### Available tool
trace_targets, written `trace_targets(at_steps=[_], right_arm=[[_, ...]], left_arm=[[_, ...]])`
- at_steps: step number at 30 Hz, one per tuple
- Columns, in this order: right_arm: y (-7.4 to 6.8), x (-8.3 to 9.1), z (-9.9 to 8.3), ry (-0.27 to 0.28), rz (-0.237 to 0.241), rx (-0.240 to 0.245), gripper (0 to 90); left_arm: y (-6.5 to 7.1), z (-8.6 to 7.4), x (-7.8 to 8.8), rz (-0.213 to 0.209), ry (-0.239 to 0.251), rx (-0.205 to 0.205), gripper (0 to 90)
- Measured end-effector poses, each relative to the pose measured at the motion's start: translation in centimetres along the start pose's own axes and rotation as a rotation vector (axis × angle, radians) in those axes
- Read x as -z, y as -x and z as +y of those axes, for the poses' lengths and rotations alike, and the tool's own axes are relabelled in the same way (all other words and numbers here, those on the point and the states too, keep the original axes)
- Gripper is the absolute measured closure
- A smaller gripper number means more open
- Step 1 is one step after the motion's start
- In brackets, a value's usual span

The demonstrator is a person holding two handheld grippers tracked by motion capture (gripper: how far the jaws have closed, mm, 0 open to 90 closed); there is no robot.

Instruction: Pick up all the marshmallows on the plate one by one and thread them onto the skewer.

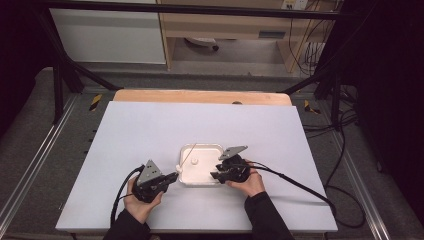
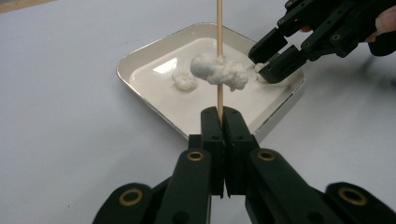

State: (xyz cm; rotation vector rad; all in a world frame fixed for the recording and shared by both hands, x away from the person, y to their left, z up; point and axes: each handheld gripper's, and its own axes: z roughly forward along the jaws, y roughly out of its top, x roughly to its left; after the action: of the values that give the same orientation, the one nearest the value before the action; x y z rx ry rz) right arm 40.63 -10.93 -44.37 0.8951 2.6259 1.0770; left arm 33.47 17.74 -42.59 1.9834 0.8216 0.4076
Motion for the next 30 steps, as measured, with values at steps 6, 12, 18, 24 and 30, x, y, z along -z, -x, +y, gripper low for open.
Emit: trace_targets(at_steps=[6, 12, 18, 24, 30], right_arm=[[0.0, -0.1, -0.1, -0.003, -0.006, 0.013, 66.1], [-0.1, 0.0, -0.1, -0.001, -0.022, 0.015, 70.1], [-0.1, 0.7, 0.1, 0.034, -0.016, 0.008, 71.6], [-0.1, 2.3, 0.8, 0.113, 0.023, -0.021, 72.2], [-0.1, 3.8, 1.3, 0.188, 0.055, -0.050, 73.0]], left_arm=[[0.0, 0.0, -0.1, 0.001, -0.002, -0.002, 88.8], [0.0, 0.0, -0.1, 0.001, 0.000, -0.002, 88.9], [0.1, 0.0, -0.1, -0.006, 0.004, -0.004, 88.8], [0.3, 0.0, 0.0, -0.011, 0.006, -0.012, 88.8], [0.5, 0.0, 0.0, -0.016, 0.008, -0.014, 88.9]])
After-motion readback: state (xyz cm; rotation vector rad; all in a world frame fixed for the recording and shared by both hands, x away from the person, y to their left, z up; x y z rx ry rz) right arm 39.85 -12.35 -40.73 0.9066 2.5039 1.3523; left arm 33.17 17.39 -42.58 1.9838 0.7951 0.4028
